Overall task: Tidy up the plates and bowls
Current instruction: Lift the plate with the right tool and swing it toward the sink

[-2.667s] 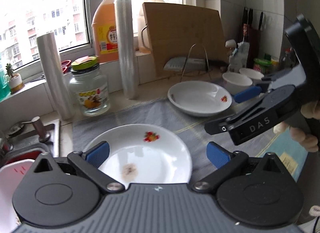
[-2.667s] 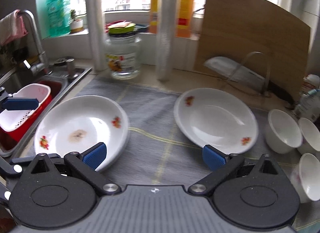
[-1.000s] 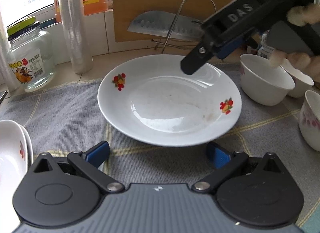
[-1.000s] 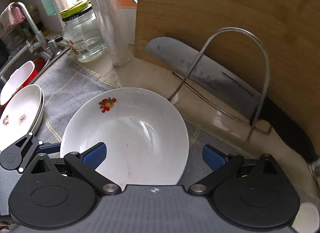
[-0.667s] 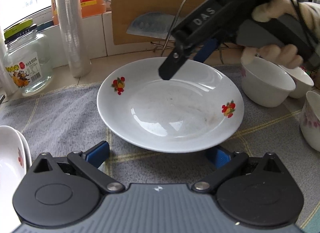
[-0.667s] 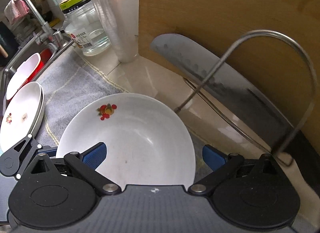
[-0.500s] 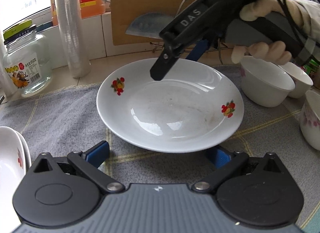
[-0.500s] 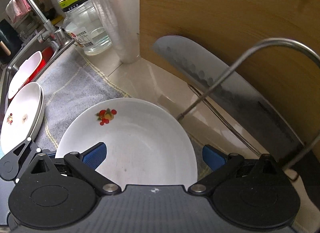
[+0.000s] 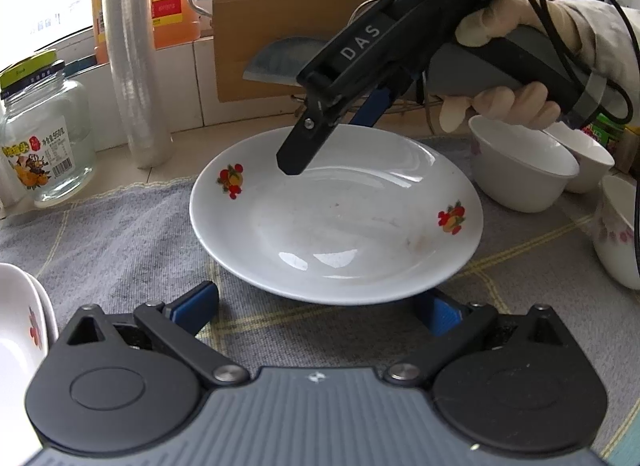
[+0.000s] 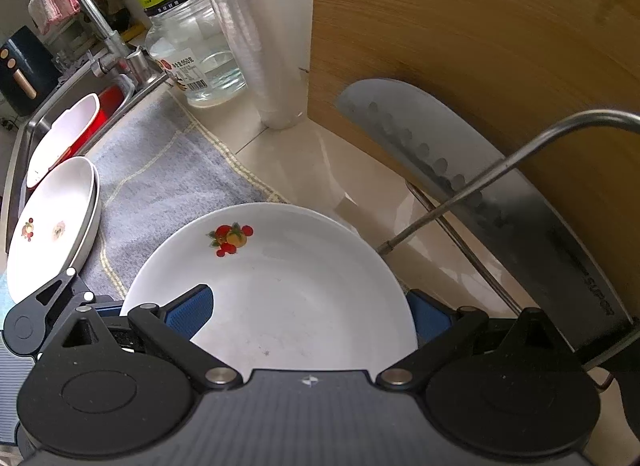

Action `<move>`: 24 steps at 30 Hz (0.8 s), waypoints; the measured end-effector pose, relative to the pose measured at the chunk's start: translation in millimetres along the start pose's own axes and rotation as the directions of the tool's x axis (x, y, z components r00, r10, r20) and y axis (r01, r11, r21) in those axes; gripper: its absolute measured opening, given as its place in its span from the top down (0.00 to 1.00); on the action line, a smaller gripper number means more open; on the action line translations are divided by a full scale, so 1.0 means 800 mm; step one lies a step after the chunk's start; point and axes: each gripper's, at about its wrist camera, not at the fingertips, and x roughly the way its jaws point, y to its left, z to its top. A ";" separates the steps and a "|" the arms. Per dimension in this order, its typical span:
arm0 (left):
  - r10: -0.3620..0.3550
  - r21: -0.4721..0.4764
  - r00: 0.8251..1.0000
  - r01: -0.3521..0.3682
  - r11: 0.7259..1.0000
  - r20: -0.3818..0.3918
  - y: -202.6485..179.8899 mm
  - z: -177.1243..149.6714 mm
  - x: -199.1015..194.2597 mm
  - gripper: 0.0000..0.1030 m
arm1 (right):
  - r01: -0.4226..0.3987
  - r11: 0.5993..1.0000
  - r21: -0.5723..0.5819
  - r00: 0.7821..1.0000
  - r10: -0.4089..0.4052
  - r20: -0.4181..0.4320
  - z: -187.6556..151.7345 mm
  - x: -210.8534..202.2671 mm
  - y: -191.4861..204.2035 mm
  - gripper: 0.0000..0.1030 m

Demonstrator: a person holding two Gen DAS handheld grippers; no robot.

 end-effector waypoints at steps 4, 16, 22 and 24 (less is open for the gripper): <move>-0.001 0.008 1.000 0.001 1.000 -0.022 0.000 0.003 -0.001 0.00 | 0.003 1.000 -0.010 1.000 -0.004 -0.004 -0.001 0.000 0.001 0.00; -0.045 0.051 0.999 0.045 0.998 -0.014 -0.003 0.013 -0.002 0.01 | -0.019 0.999 -0.047 0.999 0.017 -0.033 -0.001 0.003 0.000 0.00; -0.057 0.044 0.998 0.057 0.997 -0.012 -0.003 0.014 -0.003 0.01 | -0.060 0.998 -0.033 0.998 0.058 -0.039 0.000 0.001 -0.007 0.00; -0.058 0.047 0.998 0.059 0.997 -0.011 -0.002 0.014 -0.003 0.01 | -0.067 0.997 -0.029 0.997 0.066 -0.038 0.001 0.001 -0.007 0.00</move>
